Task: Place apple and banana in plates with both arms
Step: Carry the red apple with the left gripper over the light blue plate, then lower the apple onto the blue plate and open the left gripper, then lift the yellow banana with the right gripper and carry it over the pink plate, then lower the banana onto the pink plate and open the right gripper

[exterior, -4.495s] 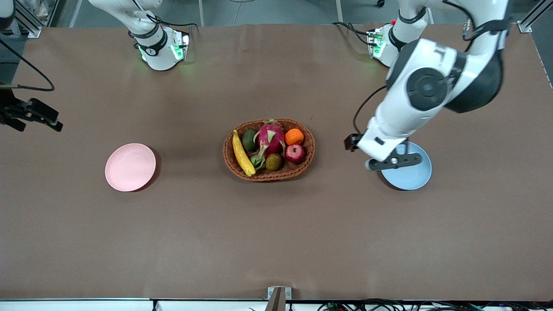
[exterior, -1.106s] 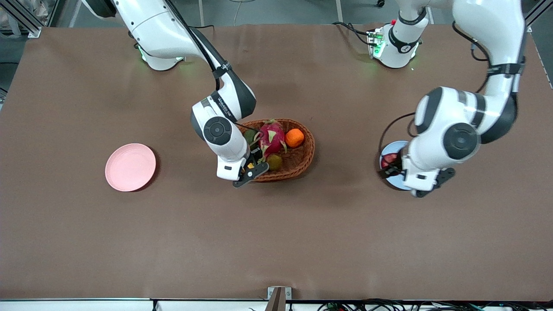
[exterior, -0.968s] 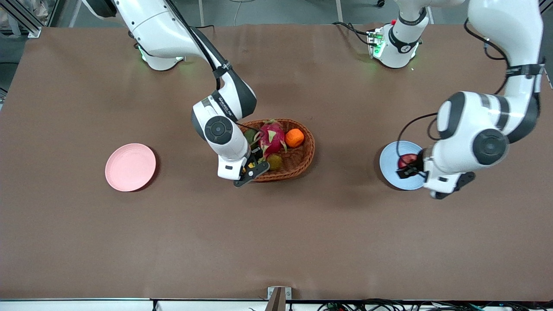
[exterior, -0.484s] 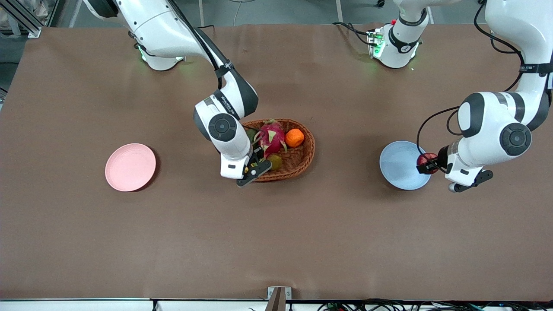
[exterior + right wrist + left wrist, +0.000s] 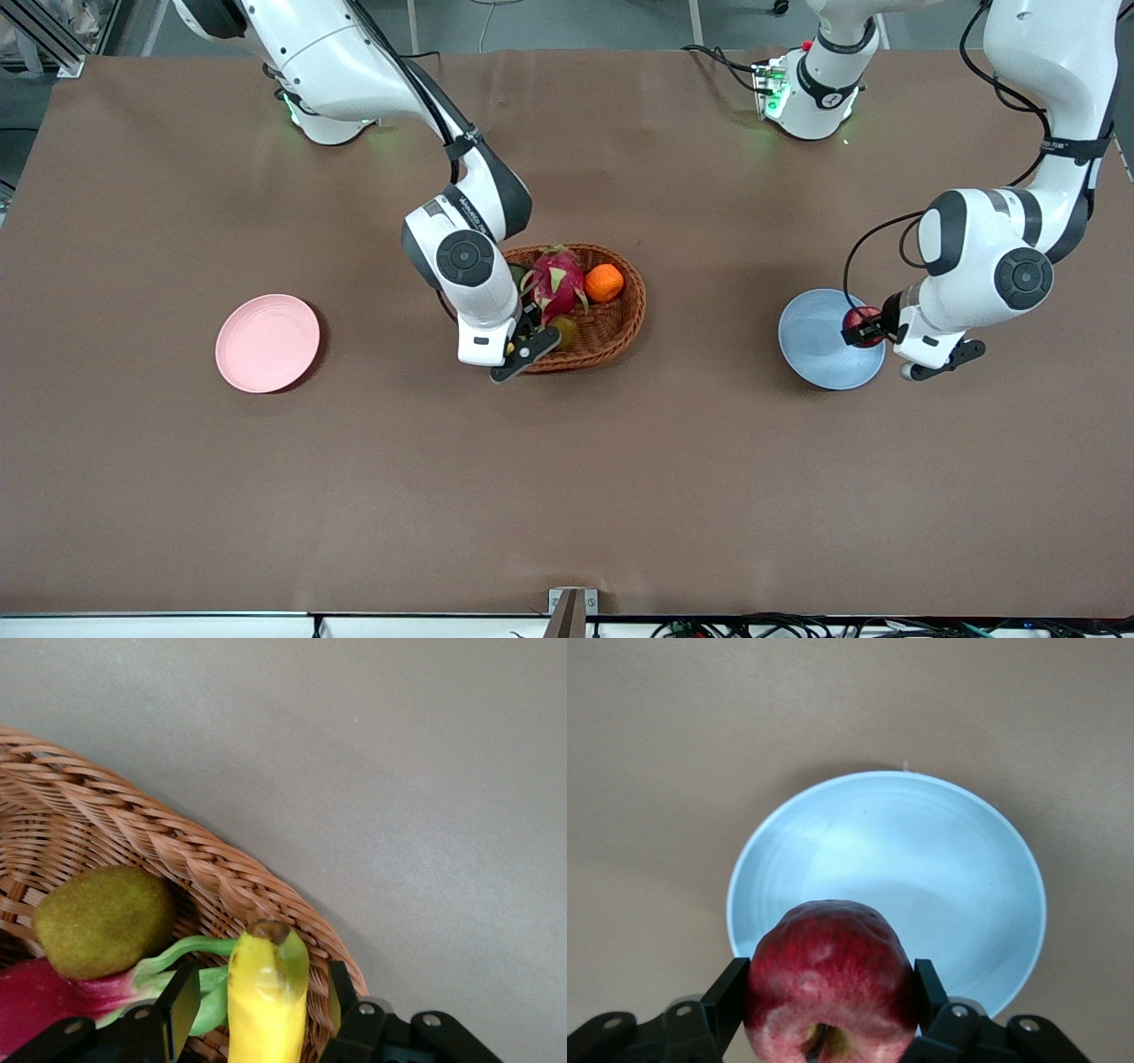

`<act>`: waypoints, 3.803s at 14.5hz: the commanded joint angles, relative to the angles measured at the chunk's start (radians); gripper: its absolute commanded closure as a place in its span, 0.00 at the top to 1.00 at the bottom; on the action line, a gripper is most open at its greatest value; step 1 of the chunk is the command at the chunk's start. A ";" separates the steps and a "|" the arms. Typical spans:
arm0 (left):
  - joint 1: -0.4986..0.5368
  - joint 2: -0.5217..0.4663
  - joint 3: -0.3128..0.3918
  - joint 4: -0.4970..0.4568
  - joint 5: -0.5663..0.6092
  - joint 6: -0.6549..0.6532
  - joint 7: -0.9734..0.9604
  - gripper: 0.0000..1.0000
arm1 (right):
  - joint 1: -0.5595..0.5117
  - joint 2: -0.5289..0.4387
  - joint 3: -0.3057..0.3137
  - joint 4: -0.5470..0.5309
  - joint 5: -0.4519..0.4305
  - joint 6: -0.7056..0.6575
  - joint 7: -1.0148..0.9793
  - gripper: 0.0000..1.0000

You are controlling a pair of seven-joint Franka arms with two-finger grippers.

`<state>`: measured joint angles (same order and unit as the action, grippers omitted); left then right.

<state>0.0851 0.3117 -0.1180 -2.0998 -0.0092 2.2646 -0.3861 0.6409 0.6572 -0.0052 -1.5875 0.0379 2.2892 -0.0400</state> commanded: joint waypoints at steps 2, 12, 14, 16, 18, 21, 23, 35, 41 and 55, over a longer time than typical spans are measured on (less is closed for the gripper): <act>0.001 0.010 -0.015 -0.040 -0.026 0.087 0.001 0.20 | 0.017 0.010 -0.009 0.004 -0.016 0.015 0.002 0.67; 0.001 0.053 -0.032 -0.043 -0.028 0.128 -0.008 0.28 | 0.016 0.022 -0.009 0.004 -0.062 0.027 0.002 0.51; 0.002 0.058 -0.035 -0.042 -0.028 0.128 -0.008 0.48 | 0.016 0.022 -0.009 0.006 -0.082 0.027 0.000 0.42; 0.002 0.058 -0.035 -0.042 -0.028 0.128 -0.008 0.97 | 0.014 0.021 -0.009 0.009 -0.095 0.026 -0.003 0.28; 0.001 0.049 -0.037 -0.040 -0.028 0.119 -0.007 1.00 | 0.013 0.018 -0.009 0.014 -0.095 0.023 -0.003 0.18; 0.007 0.000 -0.049 -0.037 -0.028 0.113 -0.005 1.00 | 0.013 0.012 -0.009 0.038 -0.090 0.010 0.002 0.10; 0.008 -0.045 -0.049 -0.019 -0.028 0.081 0.004 1.00 | 0.003 0.006 -0.009 0.043 -0.078 0.003 0.003 0.08; 0.005 -0.149 -0.049 0.489 0.003 -0.454 0.045 1.00 | -0.436 -0.136 -0.016 0.137 0.057 -0.481 0.023 0.05; 0.007 -0.216 -0.049 0.620 0.026 -0.649 0.248 1.00 | -0.641 -0.131 -0.021 0.023 0.040 -0.471 -0.058 0.05; -0.036 -0.326 -0.011 0.587 0.020 -0.769 0.300 1.00 | -0.730 -0.051 -0.019 -0.094 0.010 -0.281 -0.253 1.00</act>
<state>0.0534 -0.0028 -0.1371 -1.5010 -0.0009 1.4921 -0.0999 -0.0674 0.6354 -0.0451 -1.6715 0.0603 2.0272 -0.2862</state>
